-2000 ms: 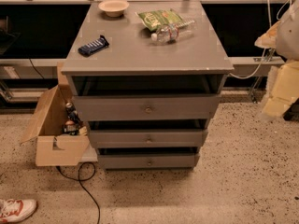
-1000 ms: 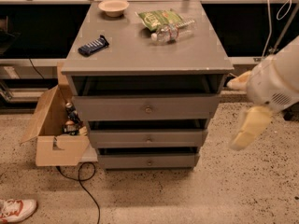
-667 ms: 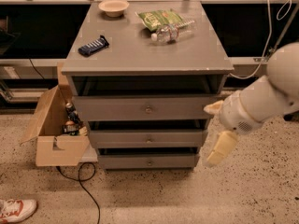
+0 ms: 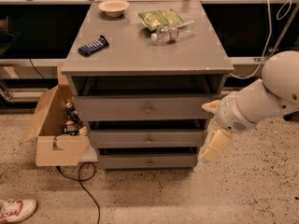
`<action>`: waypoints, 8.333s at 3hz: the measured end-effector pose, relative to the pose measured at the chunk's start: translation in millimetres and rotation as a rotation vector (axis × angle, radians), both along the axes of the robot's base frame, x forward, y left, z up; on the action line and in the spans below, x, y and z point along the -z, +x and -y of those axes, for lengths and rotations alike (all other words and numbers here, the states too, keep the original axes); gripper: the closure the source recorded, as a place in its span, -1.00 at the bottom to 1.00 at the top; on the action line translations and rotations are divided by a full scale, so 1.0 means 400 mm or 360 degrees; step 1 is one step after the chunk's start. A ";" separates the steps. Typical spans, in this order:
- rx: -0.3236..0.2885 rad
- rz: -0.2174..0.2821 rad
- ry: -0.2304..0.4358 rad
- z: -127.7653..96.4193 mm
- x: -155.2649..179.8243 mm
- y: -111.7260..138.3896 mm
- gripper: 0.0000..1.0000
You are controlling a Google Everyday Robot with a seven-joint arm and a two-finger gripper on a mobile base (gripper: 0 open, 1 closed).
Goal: Open bottom drawer
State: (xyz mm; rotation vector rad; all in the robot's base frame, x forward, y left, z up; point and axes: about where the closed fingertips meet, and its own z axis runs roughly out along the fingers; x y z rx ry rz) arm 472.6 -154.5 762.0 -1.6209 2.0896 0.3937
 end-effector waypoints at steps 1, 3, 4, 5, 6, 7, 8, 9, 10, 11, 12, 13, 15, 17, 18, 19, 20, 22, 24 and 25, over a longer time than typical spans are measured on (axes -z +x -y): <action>0.0013 -0.0009 0.0051 0.030 0.143 0.013 -1.00; -0.0131 -0.0113 0.0241 0.023 0.642 0.072 -1.00; -0.0224 -0.0217 0.0188 -0.050 0.863 0.078 -1.00; -0.0227 -0.0207 0.0206 -0.050 0.888 0.081 -1.00; -0.0275 -0.0152 0.0139 -0.057 1.004 0.139 -1.00; -0.0362 -0.0117 0.0110 -0.099 1.157 0.206 -1.00; -0.0370 -0.0083 0.0127 -0.134 1.310 0.275 -1.00; -0.0329 0.0003 0.0117 -0.151 1.404 0.323 -1.00; -0.0251 0.0139 0.0099 -0.148 1.436 0.364 -1.00; -0.0205 0.0270 0.0080 -0.143 1.418 0.386 -1.00; -0.0202 0.0364 0.0069 -0.152 1.389 0.389 -1.00; -0.0227 0.0391 0.0048 -0.151 1.395 0.397 -1.00; -0.0368 0.0528 -0.0029 -0.140 1.438 0.469 -1.00; -0.0437 0.0535 -0.0055 -0.136 1.476 0.556 -0.67; -0.0449 0.0489 -0.0065 -0.136 1.505 0.550 -0.23; -0.0430 0.0427 -0.0081 -0.117 1.529 0.524 0.26; -0.0430 0.0427 -0.0081 -0.120 1.513 0.525 0.70; -0.0445 0.0431 -0.0043 -0.126 1.468 0.515 1.00; -0.0445 0.0430 -0.0043 -0.126 1.468 0.514 0.13; -0.0445 0.0430 -0.0043 -0.126 1.468 0.514 -0.34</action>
Offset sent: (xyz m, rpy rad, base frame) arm 0.0264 -0.0284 -0.2978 0.1751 0.1149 0.0629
